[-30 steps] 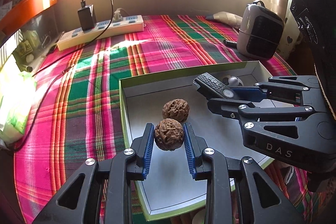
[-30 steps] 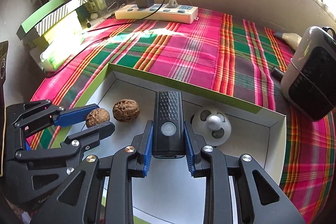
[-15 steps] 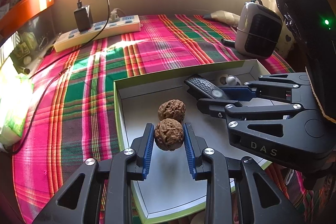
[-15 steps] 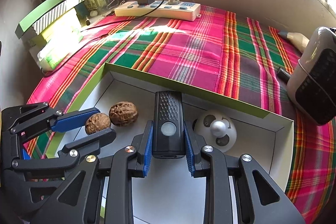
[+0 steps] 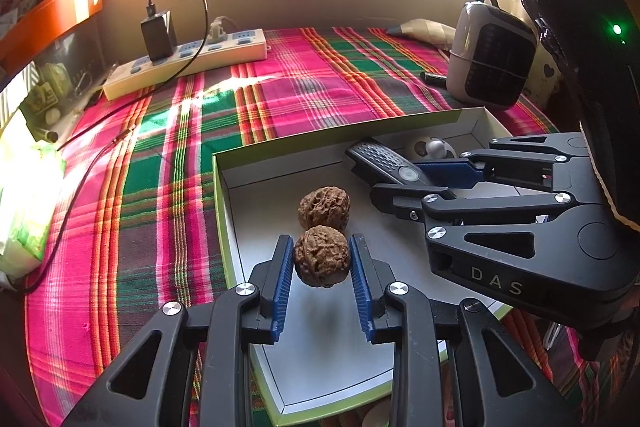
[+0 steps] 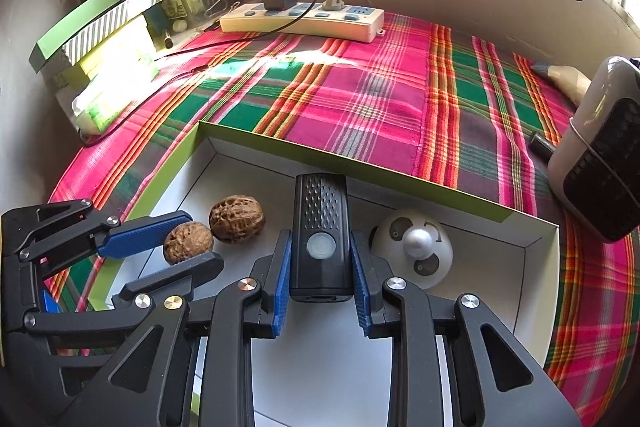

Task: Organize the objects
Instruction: 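Carry the walnut in left tool while right tool carries the black device into the box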

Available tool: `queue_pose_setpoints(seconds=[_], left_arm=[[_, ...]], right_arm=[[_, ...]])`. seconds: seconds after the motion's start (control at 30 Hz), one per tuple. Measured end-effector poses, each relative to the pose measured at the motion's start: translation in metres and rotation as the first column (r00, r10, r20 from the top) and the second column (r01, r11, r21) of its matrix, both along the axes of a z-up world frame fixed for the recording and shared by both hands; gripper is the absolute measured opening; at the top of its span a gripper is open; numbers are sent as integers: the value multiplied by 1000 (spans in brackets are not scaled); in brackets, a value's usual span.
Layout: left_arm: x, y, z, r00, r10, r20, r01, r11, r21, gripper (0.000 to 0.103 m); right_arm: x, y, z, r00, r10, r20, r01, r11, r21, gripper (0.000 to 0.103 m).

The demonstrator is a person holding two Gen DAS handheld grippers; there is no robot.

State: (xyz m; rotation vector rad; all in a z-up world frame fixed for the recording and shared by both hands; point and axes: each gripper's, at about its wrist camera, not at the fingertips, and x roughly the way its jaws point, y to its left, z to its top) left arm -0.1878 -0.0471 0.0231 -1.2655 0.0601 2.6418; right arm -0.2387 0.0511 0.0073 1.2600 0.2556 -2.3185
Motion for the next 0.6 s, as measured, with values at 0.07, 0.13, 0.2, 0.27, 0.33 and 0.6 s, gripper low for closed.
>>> queue_pose_setpoints(seconds=[0.07,0.13,0.2,0.27,0.33,0.6], left_arm=[[0,0,1,1000,1,1,-1,1000,4,26],[0,0,0,1000,0,2,0,1000,2,26],[1,2,0,1000,0,-5,0,1000,-16,26],[1,2,-1,1000,-4,-5,4,1000,-24,26],[1,2,-1,1000,-4,-7,3,1000,-25,26],[1,5,-1,1000,-9,0,9,1000,-26,26]], right_arm=[[1,0,0,1000,-2,-3,2,1000,2,28],[1,-1,0,1000,-4,-8,4,1000,3,28],[1,-1,1,1000,-2,-11,3,1000,3,28],[2,-1,1,1000,-4,-16,4,1000,4,28],[1,-1,2,1000,-6,-19,6,1000,3,28],[0,0,-1,1000,-16,-10,16,1000,-6,28]])
